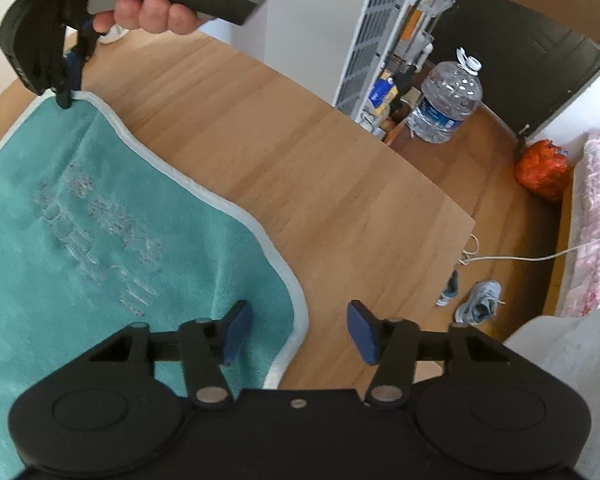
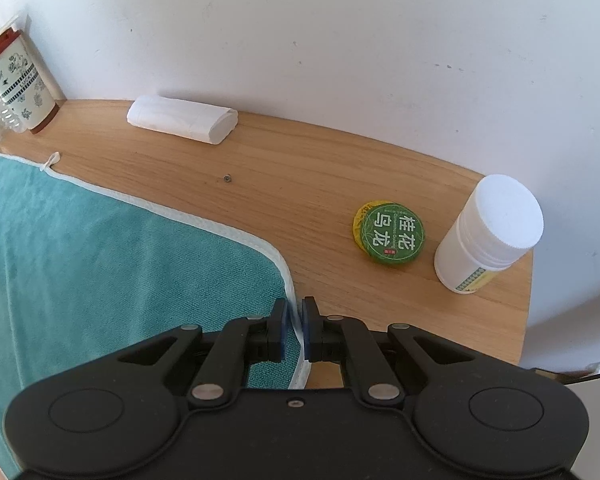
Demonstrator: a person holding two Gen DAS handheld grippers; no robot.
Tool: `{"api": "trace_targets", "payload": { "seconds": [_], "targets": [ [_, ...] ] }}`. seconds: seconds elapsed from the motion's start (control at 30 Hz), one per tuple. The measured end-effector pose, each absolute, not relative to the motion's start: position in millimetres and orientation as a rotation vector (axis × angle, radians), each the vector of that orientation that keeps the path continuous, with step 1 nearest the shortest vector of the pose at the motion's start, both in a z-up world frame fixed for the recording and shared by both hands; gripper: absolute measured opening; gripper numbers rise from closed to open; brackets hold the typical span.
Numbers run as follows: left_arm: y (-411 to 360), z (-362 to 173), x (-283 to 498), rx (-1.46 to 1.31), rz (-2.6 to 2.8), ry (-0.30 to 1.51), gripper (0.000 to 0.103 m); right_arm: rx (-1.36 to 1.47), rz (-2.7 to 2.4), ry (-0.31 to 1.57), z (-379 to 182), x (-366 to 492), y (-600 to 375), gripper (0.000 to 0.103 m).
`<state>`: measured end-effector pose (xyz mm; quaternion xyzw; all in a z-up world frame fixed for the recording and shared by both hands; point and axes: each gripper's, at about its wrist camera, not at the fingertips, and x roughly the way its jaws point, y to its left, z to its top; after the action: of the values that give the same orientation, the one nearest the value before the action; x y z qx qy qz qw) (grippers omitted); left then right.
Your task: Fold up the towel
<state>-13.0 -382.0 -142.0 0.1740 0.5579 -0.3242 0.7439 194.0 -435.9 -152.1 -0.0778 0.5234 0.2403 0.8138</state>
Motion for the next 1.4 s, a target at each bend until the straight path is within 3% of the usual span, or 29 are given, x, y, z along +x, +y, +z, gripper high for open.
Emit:
{"api": "trace_targets", "payload": {
  "seconds": [0.03, 0.23, 0.57, 0.77, 0.9, 1.0, 1.1, 1.4],
  "targets": [
    [-380.6, -142.4, -11.7, 0.385, -0.691, 1.215, 0.022, -0.165, 0.514, 1.115, -152.3, 194.1, -435.9, 0.008],
    [-374.2, -144.1, -7.1, 0.376, -0.647, 1.208, 0.006, -0.16, 0.508, 1.119, -153.8, 195.0, -429.6, 0.008],
    [-336.1, -119.9, 8.2, 0.223, -0.558, 1.158, 0.005, -0.045, 0.527, 1.085, -141.4, 202.9, -424.4, 0.008],
    [-300.9, -100.0, 13.5, 0.084, -0.479, 1.143, 0.006, -0.138, 0.497, 1.09, -145.2, 201.8, -409.5, 0.01],
    [-284.9, -91.5, 12.0, 0.043, -0.446, 1.125, 0.006, -0.072, 0.473, 1.141, -151.5, 204.5, -418.6, 0.021],
    [-271.3, -89.3, 11.3, -0.002, -0.408, 1.124, 0.006, -0.039, 0.467, 1.17, -154.0, 204.2, -422.2, 0.022],
    [-259.6, -88.5, 13.0, -0.039, -0.376, 1.127, 0.006, 0.01, 0.468, 1.201, -157.3, 201.8, -424.3, 0.034],
    [-251.8, -87.2, 15.7, -0.074, -0.372, 1.115, 0.006, 0.123, 0.448, 1.331, -168.6, 194.6, -427.4, 0.037]
  ]
}}
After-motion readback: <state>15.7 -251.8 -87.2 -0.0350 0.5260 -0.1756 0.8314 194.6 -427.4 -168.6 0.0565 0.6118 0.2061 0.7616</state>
